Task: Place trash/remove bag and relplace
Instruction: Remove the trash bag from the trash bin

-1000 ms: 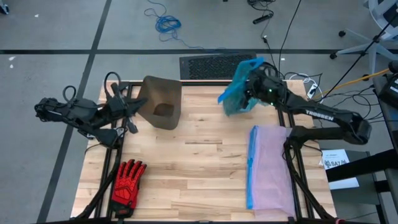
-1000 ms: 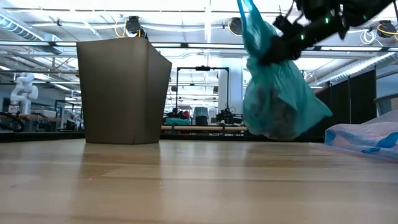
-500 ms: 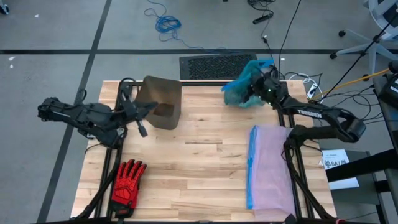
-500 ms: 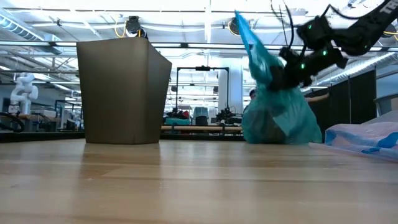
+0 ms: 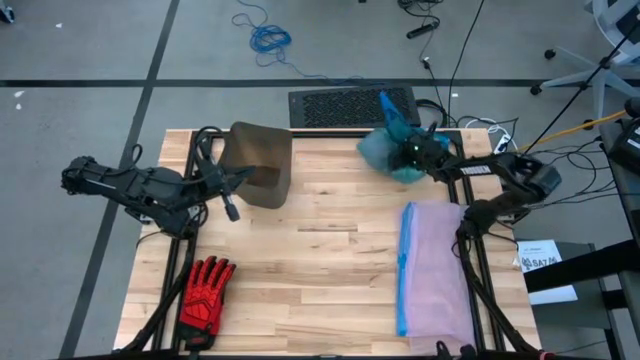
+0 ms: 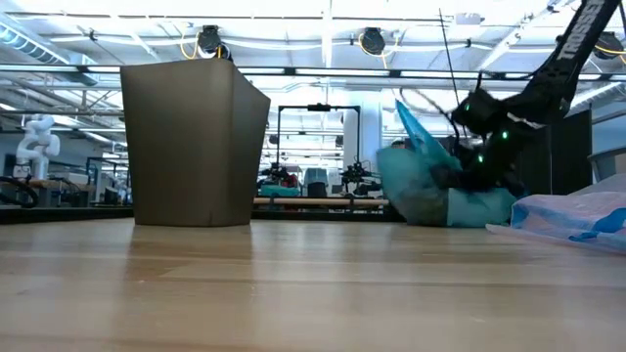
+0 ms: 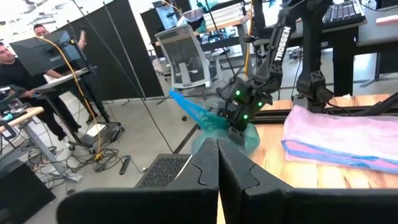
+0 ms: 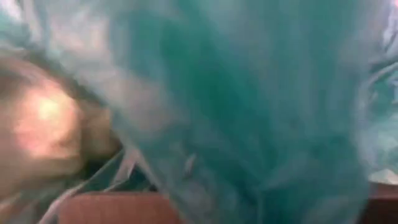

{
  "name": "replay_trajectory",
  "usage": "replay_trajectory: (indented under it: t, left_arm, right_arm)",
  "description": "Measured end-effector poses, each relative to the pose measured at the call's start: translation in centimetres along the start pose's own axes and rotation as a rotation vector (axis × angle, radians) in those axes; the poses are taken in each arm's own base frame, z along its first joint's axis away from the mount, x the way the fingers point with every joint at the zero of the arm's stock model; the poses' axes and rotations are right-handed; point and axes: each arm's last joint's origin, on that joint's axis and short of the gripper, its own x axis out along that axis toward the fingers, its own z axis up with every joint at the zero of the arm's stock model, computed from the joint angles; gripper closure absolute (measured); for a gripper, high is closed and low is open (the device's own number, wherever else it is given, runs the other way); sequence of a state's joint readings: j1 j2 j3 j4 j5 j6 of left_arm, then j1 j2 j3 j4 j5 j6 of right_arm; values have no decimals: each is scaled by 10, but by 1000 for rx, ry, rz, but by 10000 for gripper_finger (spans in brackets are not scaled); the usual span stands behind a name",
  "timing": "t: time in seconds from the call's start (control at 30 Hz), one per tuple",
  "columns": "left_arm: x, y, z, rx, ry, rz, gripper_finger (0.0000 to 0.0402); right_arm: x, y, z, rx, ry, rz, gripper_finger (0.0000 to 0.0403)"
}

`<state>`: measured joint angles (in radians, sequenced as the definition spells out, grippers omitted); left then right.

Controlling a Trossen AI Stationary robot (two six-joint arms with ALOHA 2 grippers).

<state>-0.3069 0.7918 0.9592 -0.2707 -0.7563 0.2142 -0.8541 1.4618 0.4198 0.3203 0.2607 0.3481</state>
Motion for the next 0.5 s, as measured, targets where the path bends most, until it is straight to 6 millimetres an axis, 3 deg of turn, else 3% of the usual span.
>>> replay_trajectory:
  t: [0.2,0.5]
  left_arm:
    - [0,0,0,0,0,0,402]
    - [1,-2,-3,-9,23,-5,402]
  right_arm:
    - [11,0,-11,-4,79,27,403]
    - [-1,2,1,-48,23,81,400]
